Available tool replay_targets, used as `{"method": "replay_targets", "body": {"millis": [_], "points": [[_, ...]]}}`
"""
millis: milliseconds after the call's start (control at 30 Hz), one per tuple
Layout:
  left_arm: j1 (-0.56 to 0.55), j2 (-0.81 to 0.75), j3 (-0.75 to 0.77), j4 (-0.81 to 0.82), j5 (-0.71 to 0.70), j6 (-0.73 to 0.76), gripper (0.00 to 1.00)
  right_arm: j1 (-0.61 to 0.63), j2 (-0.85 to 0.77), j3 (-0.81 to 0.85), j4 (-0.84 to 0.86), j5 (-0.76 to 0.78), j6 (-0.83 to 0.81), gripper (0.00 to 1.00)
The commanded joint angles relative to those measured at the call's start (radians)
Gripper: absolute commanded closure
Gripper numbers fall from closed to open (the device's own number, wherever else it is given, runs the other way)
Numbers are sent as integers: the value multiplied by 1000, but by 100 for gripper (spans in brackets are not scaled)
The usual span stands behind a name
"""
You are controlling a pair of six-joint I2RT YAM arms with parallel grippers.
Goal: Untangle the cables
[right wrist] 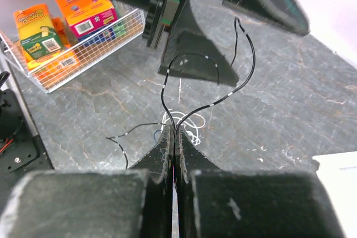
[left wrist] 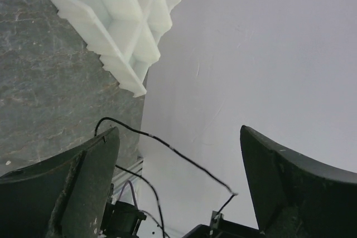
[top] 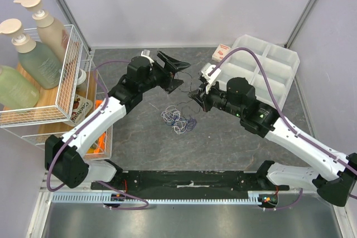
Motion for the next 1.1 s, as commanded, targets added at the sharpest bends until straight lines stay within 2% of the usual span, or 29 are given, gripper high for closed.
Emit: {"method": "replay_targets", "body": {"millis": [0,133,367,433,667,833,967,1067], "points": [[17,-7,16,125,-3,83,7,-29,-9,46,-62,-35,40,100],[23,-56,-4,77,-38,186,8,-87,-43,30,-118,114,83,100],[26,-148,-15,6,-84,560,18,-268,-65,93,-231,223,143,100],[26,-171,-29,16,-54,622,23,-290,-52,125,-237,312,110,100],[25,-191,-16,28,170,755,25,-348,151,308,-199,534,-44,100],[26,-230,-27,-3,296,806,25,-388,338,433,-99,527,-105,100],[26,-289,-55,-56,295,840,25,-434,498,525,-89,475,-107,100],[26,-324,-46,-102,276,890,23,-488,579,533,-84,444,-94,100]]}}
